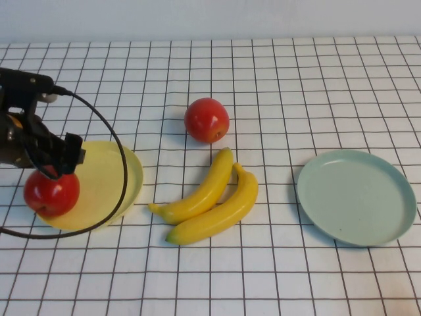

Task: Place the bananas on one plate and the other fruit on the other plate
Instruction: Put one type of fruit in the left plate

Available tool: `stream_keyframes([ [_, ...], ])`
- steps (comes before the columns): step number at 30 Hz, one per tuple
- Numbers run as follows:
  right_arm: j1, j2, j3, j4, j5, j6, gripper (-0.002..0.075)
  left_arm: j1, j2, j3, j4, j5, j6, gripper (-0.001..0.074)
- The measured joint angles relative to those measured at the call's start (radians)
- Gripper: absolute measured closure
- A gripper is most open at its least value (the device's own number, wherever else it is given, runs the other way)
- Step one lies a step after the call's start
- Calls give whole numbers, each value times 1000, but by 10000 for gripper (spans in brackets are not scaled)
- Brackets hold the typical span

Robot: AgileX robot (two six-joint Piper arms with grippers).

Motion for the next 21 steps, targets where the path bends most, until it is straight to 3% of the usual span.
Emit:
stream_keyframes([
  [5,0,0,0,0,0,0,743,-16,-27,-87,-93,14,0,66],
  [11,0,0,0,0,0,0,743,-137,9,-300,-130,113,58,66],
  [16,0,0,0,0,0,0,743,-266,177,-485,-134,198,138,66],
  [21,0,0,0,0,0,0,743,-337,349,-640,-142,239,177,66],
])
